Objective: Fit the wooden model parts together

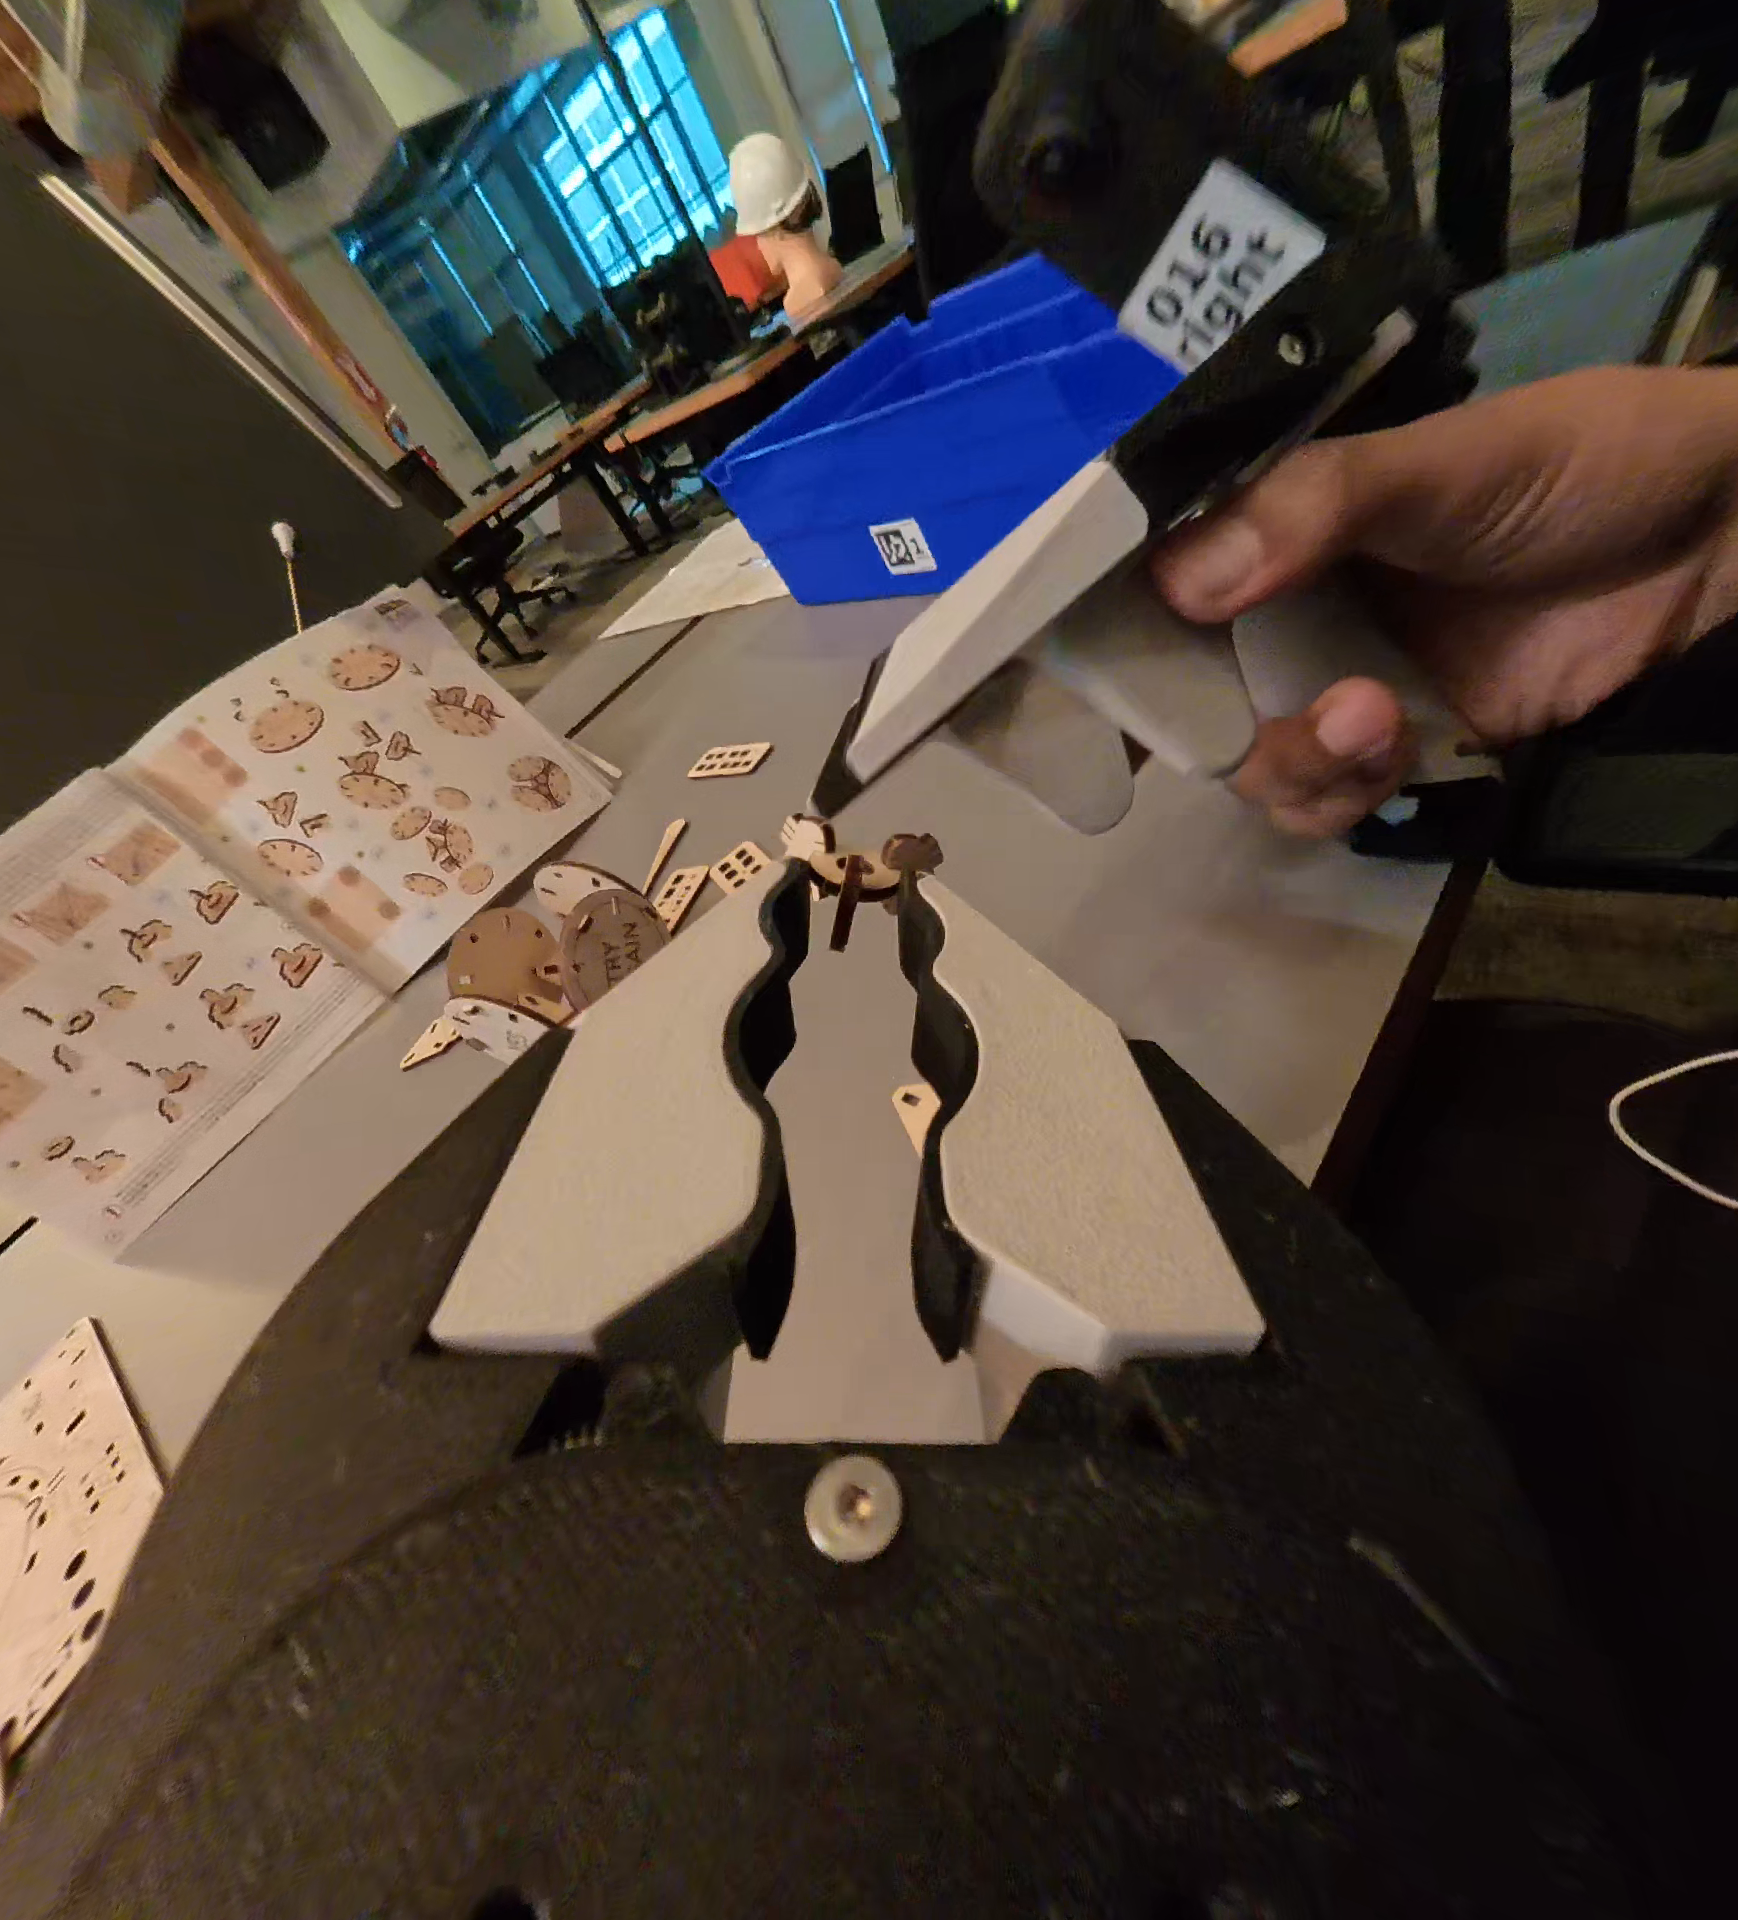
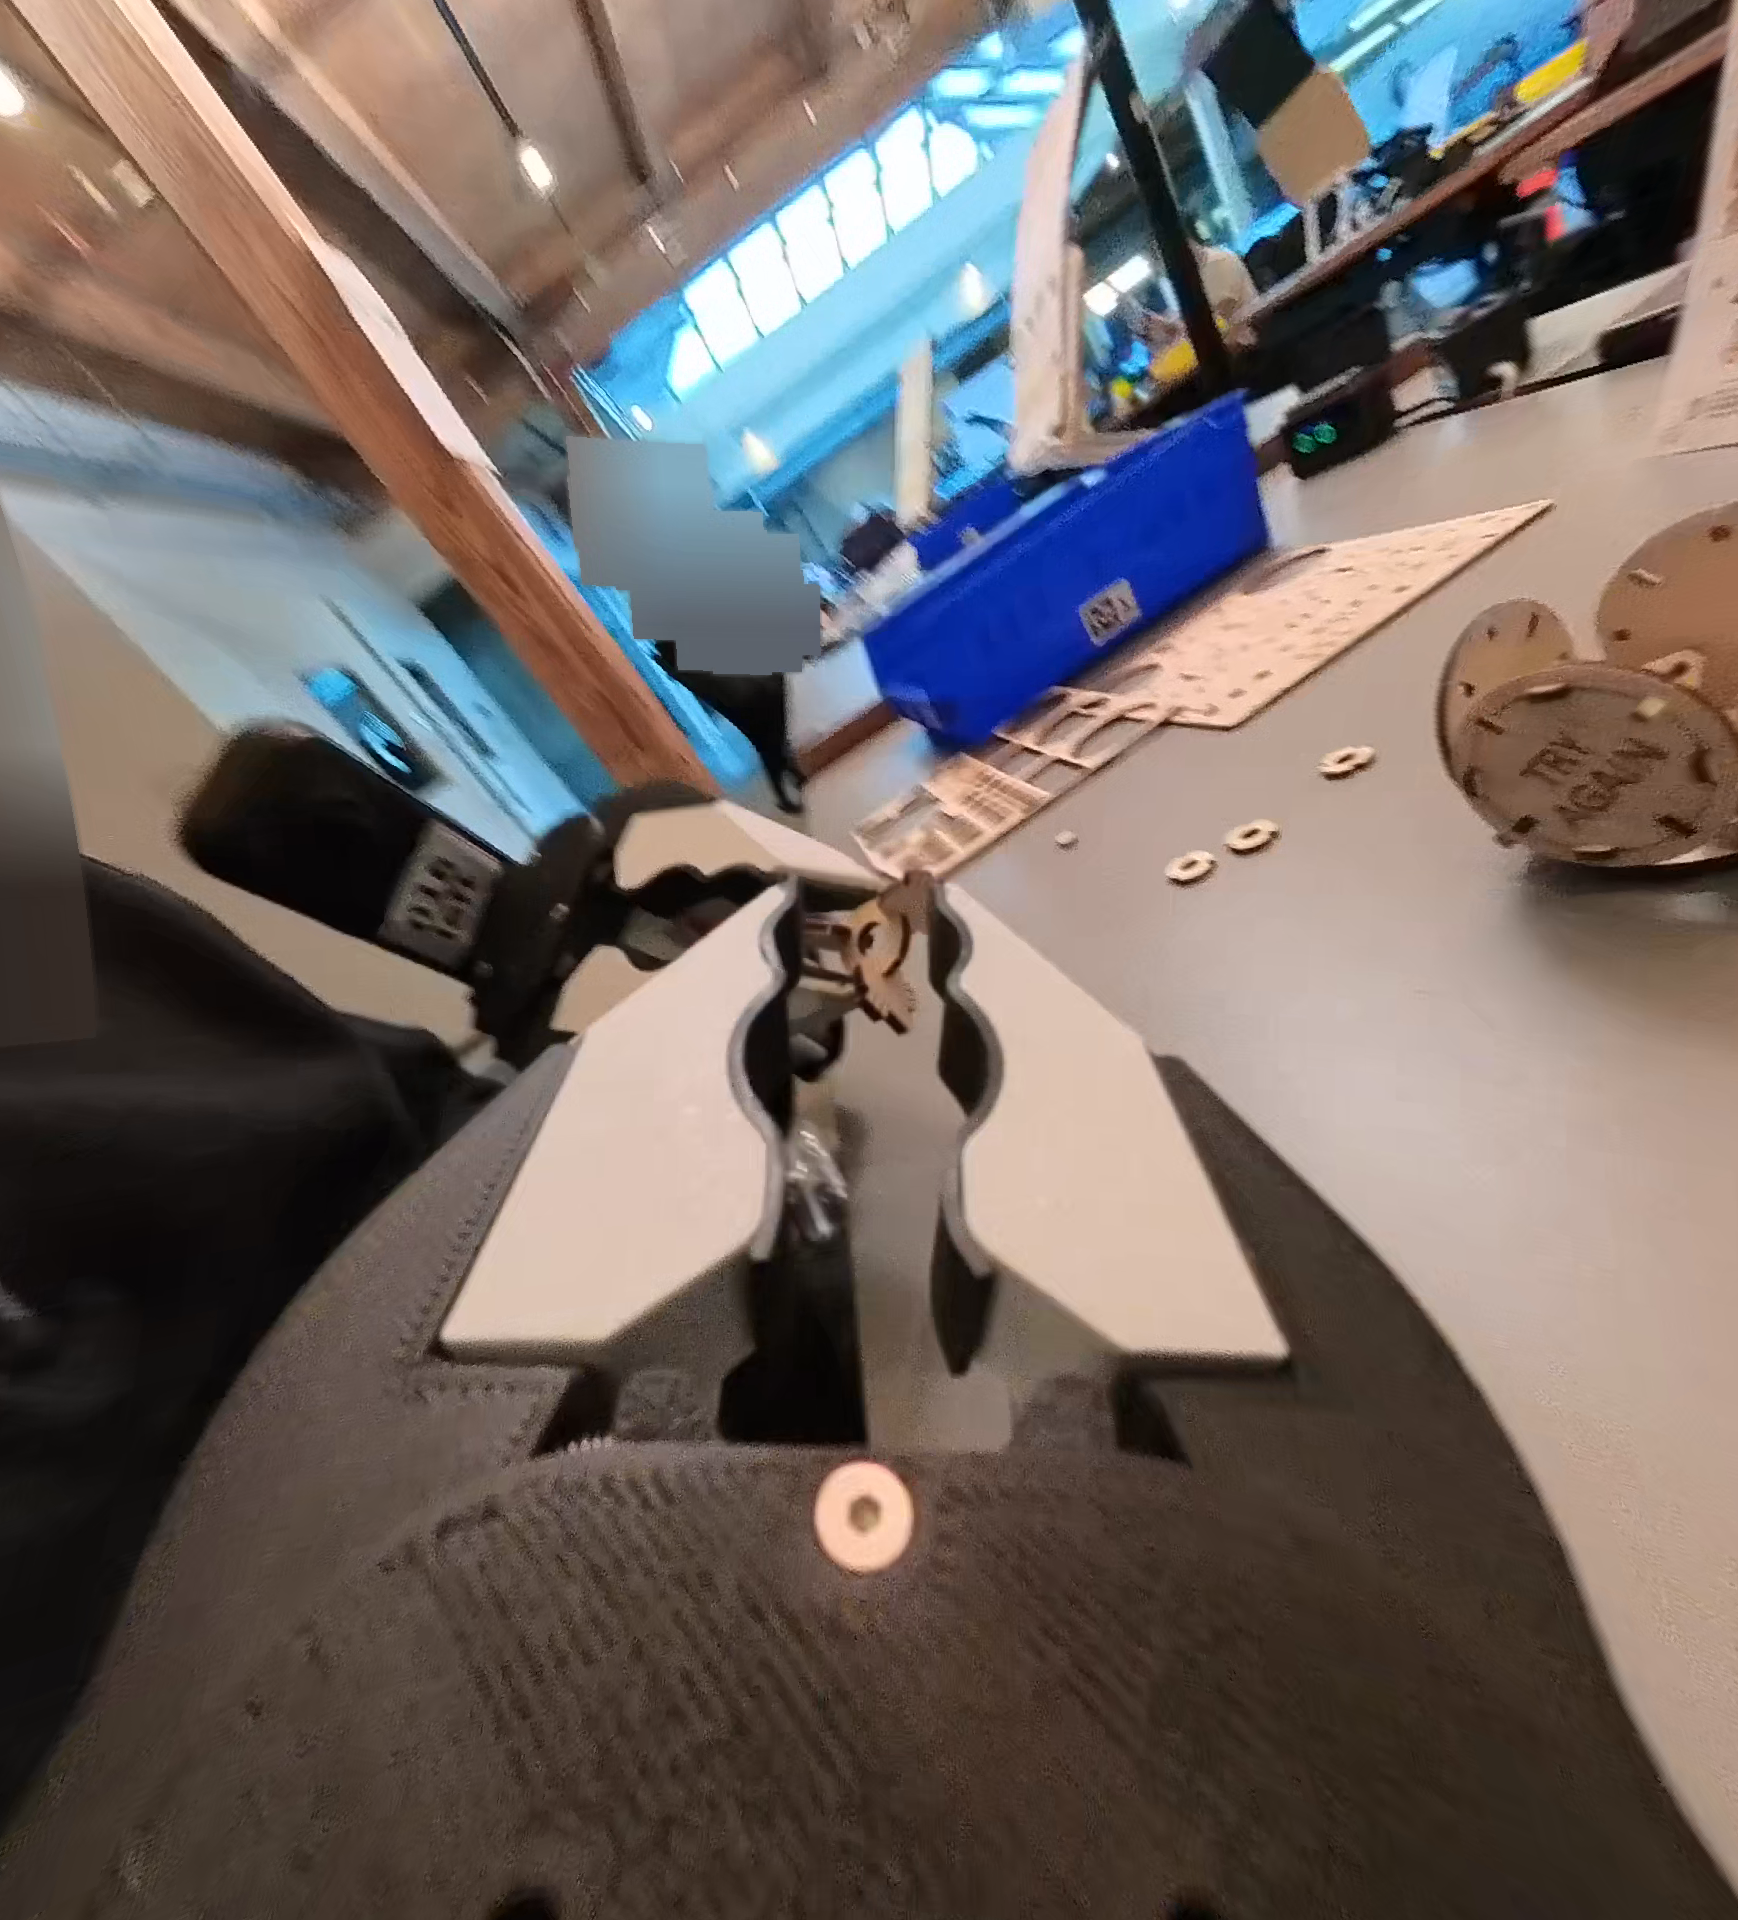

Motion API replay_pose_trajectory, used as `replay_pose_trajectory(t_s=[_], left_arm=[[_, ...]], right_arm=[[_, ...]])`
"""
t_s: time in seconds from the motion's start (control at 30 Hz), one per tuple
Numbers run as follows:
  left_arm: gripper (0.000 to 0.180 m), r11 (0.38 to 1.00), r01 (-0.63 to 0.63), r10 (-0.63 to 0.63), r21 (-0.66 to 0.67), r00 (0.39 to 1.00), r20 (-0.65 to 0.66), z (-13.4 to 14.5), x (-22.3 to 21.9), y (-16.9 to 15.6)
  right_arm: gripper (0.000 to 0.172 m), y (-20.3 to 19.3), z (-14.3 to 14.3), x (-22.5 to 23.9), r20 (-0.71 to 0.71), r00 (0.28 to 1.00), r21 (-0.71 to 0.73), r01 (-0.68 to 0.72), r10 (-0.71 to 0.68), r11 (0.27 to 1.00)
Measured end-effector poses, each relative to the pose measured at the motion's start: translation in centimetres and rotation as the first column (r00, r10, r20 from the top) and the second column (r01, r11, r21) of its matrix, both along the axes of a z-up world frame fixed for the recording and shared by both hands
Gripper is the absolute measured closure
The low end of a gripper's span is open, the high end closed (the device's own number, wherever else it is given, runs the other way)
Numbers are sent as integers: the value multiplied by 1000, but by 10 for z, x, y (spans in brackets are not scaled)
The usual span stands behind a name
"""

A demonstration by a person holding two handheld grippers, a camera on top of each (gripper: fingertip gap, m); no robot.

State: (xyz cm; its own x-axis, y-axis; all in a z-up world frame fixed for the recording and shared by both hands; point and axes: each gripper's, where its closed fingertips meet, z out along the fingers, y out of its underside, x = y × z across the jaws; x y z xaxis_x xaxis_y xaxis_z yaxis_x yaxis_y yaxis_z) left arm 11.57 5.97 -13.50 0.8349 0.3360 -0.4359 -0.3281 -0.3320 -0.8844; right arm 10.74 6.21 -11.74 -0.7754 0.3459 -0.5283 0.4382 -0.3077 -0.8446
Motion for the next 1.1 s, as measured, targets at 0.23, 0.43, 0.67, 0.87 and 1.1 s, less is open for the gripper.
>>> replay_pose_trajectory(t_s=[0.23,0.43,0.67,0.87,1.1], left_arm=[[165,992,56,-64,114,996,63,11,0,-5],[164,992,73,-81,104,994,73,5,4,0],[165,988,90,-106,127,986,130,2,5,0],[164,985,105,-125,137,981,147,1,6,0],[165,986,101,-119,132,984,136,1,6,0]], right_arm=[[158,11,-1,2,176,969,-142,-151,175,978],[167,1,-8,7,325,877,-248,-282,354,927],[172,-3,-11,8,368,825,-339,-309,428,889],[172,-4,-15,5,388,818,-336,-304,425,891],[169,-6,-17,3,404,809,-325,-309,427,894]])
